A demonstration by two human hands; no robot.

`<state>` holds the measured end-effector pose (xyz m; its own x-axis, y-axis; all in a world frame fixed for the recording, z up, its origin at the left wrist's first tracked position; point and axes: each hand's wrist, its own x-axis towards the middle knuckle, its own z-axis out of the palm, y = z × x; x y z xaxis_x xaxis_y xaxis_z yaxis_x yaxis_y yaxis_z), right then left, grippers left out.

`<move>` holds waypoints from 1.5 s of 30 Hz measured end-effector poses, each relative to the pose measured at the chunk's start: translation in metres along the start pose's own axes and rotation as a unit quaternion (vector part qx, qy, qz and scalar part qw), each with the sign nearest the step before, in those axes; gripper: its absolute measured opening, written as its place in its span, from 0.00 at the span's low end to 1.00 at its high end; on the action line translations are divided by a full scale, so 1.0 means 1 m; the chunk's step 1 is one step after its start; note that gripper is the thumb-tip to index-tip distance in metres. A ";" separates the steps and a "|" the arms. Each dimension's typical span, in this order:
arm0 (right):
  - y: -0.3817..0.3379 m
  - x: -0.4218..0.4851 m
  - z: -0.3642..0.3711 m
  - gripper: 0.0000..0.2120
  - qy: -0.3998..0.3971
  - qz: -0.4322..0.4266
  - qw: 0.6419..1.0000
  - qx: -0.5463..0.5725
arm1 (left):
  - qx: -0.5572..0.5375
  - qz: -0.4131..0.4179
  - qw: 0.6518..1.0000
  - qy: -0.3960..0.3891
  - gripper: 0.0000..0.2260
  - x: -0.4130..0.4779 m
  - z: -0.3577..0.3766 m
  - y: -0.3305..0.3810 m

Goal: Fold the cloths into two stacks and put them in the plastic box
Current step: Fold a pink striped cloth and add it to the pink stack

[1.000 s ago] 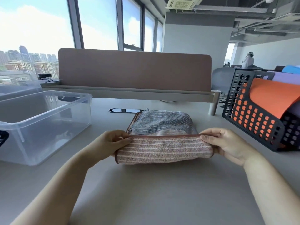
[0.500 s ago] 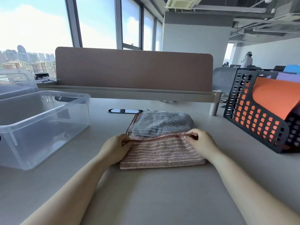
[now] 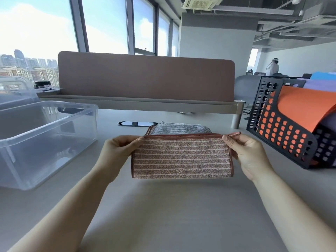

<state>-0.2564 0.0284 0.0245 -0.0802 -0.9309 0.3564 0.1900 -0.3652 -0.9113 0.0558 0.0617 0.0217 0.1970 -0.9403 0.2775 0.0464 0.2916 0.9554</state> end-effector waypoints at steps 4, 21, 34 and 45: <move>0.000 -0.002 0.000 0.25 0.007 -0.027 1.000 -0.014 | -0.029 0.000 0.999 0.013 0.02 -0.003 0.002 0.004; -0.002 -0.001 -0.003 0.04 0.002 -0.033 0.981 -0.189 | 0.013 -0.006 1.000 0.016 0.08 0.000 0.004 -0.002; 0.027 -0.012 0.005 0.03 -0.069 0.060 0.864 -0.494 | 0.478 0.028 0.876 -0.053 0.02 0.001 0.006 -0.038; 0.018 -0.030 0.035 0.19 -0.088 -0.231 0.748 -0.616 | 0.594 -0.029 0.804 -0.002 0.23 -0.002 0.008 -0.033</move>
<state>-0.2160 0.0493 0.0047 0.2912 -0.7324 0.6155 -0.8728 -0.4668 -0.1425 0.0460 0.0529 -0.0099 0.2255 -0.9474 0.2270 -0.9134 -0.1245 0.3875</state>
